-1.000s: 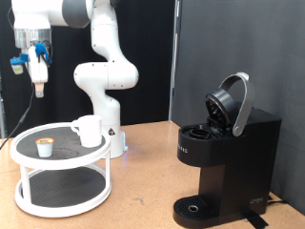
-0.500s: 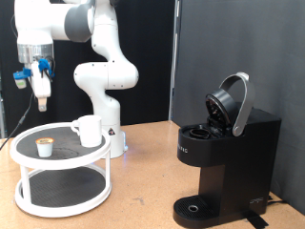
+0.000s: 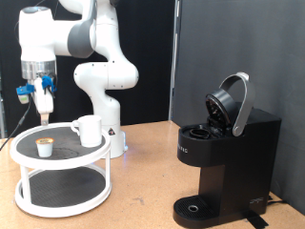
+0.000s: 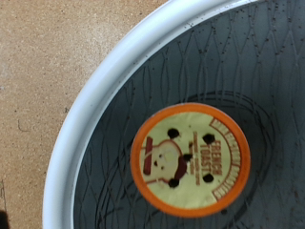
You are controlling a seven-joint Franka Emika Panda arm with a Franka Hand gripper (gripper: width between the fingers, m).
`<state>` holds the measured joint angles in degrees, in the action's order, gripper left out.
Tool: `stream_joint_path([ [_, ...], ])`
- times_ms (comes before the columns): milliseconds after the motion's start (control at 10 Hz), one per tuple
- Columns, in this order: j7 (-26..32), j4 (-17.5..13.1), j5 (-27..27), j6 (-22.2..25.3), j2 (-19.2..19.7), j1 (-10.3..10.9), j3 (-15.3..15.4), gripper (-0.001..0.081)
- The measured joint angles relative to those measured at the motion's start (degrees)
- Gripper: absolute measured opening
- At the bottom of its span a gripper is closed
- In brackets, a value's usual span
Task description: Make a cup of coffee with the keurig machine
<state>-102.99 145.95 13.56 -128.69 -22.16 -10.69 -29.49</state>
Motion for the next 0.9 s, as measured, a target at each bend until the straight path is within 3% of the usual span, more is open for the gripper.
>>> stream_joint_path([
  [400, -0.1, 2.2, 0.4, -5.8, 2.9, -0.7, 0.0, 0.0734],
  [900, -0.1, 3.5, 0.5, -9.6, 5.3, -0.9, 0.0, 0.0734],
])
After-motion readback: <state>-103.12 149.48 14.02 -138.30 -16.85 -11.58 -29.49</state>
